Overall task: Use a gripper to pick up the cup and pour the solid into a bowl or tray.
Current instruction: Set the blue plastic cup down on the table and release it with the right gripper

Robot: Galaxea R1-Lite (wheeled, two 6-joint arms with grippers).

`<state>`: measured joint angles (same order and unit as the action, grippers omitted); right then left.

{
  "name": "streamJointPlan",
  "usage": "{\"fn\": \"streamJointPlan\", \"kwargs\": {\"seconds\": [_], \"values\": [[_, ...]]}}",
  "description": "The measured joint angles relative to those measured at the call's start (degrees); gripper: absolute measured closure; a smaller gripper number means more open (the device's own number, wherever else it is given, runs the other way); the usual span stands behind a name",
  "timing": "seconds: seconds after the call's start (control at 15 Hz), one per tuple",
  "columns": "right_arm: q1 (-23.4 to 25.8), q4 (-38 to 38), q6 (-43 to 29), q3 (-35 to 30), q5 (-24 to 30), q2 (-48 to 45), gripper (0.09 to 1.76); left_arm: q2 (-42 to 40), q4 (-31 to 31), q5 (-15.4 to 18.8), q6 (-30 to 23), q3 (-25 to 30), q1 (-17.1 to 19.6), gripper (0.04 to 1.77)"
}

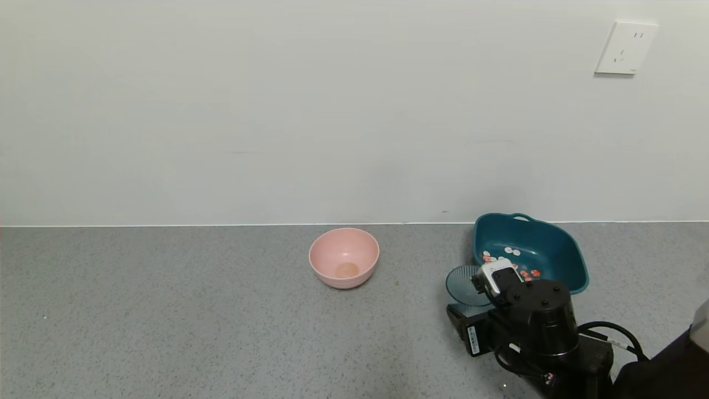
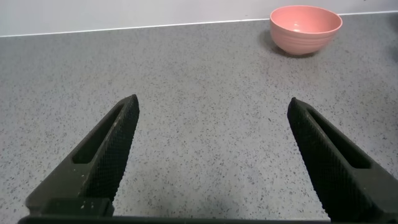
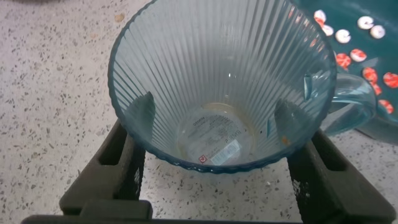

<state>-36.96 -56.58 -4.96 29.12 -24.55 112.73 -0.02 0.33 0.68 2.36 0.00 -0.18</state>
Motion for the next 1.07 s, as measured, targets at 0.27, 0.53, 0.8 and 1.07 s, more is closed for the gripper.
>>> {"fn": "streamJointPlan", "kwargs": {"seconds": [0.27, 0.53, 0.8, 1.07], "values": [[-0.2, 0.0, 0.0, 0.0, -0.1, 1.0, 0.51, 0.0, 0.0, 0.0, 0.0, 0.0, 0.0, 0.09], [-0.2, 0.0, 0.0, 0.1, -0.1, 1.2, 0.51, 0.0, 0.0, 0.0, 0.0, 0.0, 0.0, 0.09], [-0.2, -0.1, 0.0, 0.0, 0.0, 1.2, 0.38, 0.0, 0.0, 0.0, 0.0, 0.0, 0.0, 0.09], [-0.2, -1.1, 0.0, 0.0, 0.0, 1.3, 0.28, 0.0, 0.0, 0.0, 0.0, 0.0, 0.0, 0.09]]}}
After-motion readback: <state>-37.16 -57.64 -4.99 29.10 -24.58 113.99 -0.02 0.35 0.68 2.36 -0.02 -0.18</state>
